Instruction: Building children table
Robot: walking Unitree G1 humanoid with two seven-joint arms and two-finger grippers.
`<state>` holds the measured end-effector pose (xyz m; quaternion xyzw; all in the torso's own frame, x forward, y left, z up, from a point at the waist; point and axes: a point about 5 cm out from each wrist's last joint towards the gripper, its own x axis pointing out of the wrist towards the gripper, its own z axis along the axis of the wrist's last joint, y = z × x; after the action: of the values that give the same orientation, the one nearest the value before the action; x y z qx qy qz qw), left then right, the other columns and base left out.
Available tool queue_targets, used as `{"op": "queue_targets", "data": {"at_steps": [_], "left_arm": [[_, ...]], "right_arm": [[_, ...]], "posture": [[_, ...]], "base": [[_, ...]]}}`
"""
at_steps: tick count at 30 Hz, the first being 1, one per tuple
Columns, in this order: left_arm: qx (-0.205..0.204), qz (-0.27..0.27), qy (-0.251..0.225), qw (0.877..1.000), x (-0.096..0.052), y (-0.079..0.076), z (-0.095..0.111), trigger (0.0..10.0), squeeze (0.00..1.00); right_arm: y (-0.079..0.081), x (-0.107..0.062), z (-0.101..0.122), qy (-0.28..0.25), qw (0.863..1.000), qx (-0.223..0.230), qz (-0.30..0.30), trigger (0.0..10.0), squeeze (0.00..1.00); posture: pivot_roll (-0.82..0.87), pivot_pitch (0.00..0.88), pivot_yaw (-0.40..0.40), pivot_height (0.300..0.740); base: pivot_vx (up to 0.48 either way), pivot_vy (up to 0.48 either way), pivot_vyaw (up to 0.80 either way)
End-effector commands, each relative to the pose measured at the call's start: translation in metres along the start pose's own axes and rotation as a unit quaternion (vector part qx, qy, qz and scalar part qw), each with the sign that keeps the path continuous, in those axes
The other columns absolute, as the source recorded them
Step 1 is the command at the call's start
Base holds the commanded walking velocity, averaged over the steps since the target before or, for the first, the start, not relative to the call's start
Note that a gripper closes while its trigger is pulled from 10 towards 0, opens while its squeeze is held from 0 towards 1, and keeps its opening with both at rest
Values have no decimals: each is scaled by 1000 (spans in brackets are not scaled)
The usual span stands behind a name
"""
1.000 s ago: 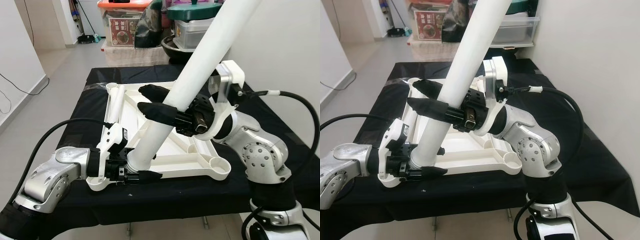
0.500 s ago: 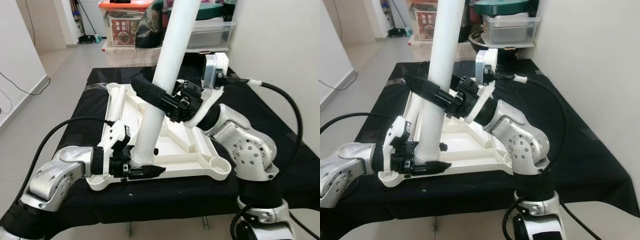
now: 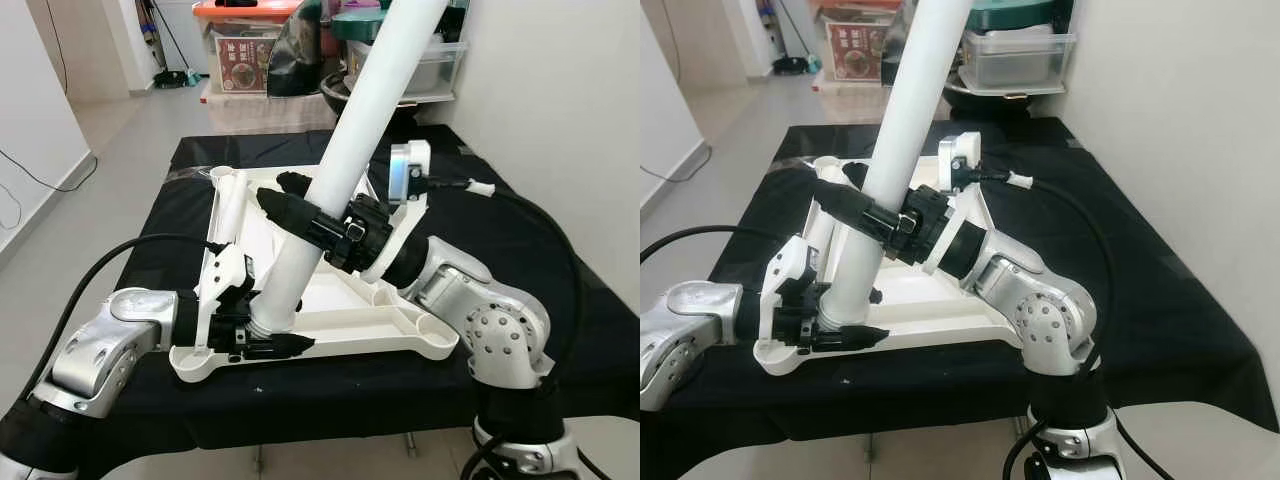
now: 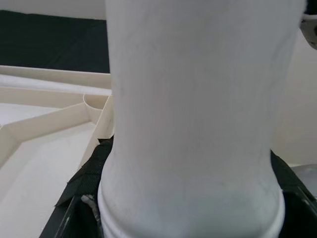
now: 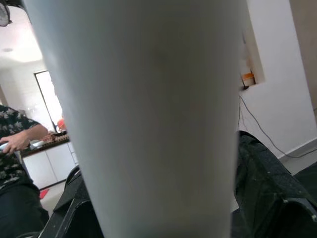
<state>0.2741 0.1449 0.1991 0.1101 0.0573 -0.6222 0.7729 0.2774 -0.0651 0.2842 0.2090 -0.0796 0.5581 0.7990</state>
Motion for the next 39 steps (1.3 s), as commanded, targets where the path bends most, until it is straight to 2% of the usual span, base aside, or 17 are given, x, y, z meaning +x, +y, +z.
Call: {"op": "queue_targets", "data": {"at_steps": [1, 4, 6, 12, 18, 21, 25, 28, 30, 32, 36, 39], "left_arm": [[8, -6, 10, 1000, -2, 0, 0, 314, 0], [6, -9, 12, 1000, -3, -1, 0, 392, 0], [7, -7, 17, 1000, -4, 0, -2, 0, 0], [11, 4, 23, 1000, -6, 4, -5, 0, 0], [20, 23, 38, 999, -8, 10, -10, 0, 0], [20, 30, 43, 998, -9, 13, -11, 0, 0], [35, 88, 82, 992, -6, 28, -19, 0, 0], [39, 95, 88, 991, -5, 29, -20, 0, 0], [45, 111, 104, 987, -1, 32, -23, 667, 0], [50, 123, 113, 985, 0, 35, -26, 784, 0], [57, 121, 112, 985, 11, 33, -29, 1529, 0], [59, 120, 114, 984, 13, 33, -30, 1529, 0]], "right_arm": [[3, 0, 2, 2, 1000, -5, -3, 10000, 0], [2, -1, 2, 4, 1000, -12, -17, 10000, 0], [0, 0, 3, 2, 999, -11, -35, 10000, 0], [-3, 3, 5, -6, 997, 6, -83, 10000, 0], [-5, 2, 3, -2, 987, 12, -159, 10000, 0], [-5, 1, 3, -2, 985, 6, -173, 10000, 0], [-14, 1, -5, 8, 977, -11, -211, 10000, 0], [-15, 1, -7, 10, 976, -13, -218, 10000, 0], [-18, 1, -11, 15, 972, -12, -234, 10000, 0], [-19, 2, -13, 15, 970, -7, -242, 10000, 0], [-23, 4, -22, 5, 963, 30, -267, 10000, 0], [-23, 5, -24, -4, 962, 45, -268, 10000, 0]], "posture": [[-3, 0, -10, 740], [-3, 0, -10, 740], [-4, 0, -7, 740], [-11, 0, -5, 740], [-28, 0, 5, 740], [-28, 0, 5, 740], [-26, 0, 7, 740], [-26, 0, 7, 740], [-19, 0, 3, 740], [-18, 0, 1, 740], [-14, 0, -3, 740], [-14, 0, -3, 740]], "base": [[0, 0, 0], [0, 0, 0], [0, 0, 0], [0, 0, 0], [0, 0, 0], [0, 0, 0], [0, 0, 0], [0, 0, 0], [0, 0, 0], [0, 0, 0], [0, 0, 0], [0, 0, 0]]}}
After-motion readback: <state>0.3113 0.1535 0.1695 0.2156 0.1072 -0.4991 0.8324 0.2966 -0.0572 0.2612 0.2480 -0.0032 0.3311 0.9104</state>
